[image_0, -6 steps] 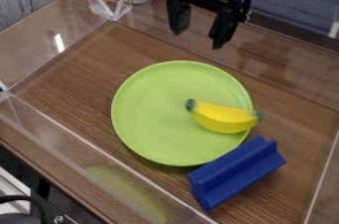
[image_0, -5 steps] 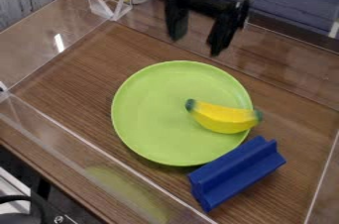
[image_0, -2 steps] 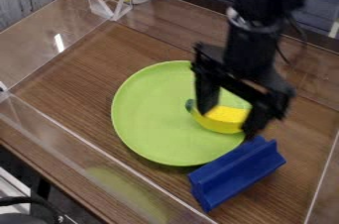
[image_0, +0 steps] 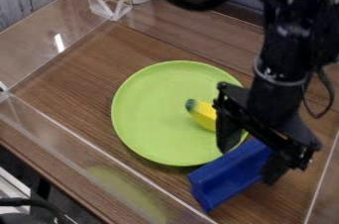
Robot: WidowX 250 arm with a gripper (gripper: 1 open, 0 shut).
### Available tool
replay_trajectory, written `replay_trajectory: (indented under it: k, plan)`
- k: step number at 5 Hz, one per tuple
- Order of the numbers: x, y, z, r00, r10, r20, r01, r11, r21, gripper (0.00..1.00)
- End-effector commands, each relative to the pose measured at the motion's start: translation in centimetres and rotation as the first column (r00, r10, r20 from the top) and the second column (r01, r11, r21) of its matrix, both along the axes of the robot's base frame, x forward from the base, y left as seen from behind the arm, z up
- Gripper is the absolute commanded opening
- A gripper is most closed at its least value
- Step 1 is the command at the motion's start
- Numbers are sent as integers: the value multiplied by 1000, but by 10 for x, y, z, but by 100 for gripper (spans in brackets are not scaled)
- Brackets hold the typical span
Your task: Put the blue object in the green plate
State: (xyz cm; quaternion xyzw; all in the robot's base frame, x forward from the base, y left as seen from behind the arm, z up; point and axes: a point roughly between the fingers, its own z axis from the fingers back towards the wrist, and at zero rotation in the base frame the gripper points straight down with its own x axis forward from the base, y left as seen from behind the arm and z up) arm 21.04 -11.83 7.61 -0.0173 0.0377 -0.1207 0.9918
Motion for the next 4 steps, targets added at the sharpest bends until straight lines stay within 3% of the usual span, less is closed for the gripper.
replay_trajectory:
  k: [1,2,4]
  plan:
    - [-1,0,-11,999,-20,27,20,1000,-13,100]
    - [-3,7,-24,999,-21,35,22,1000,-15,100]
    - [-3,13,-33,998,-24,52,25,999,-33,100]
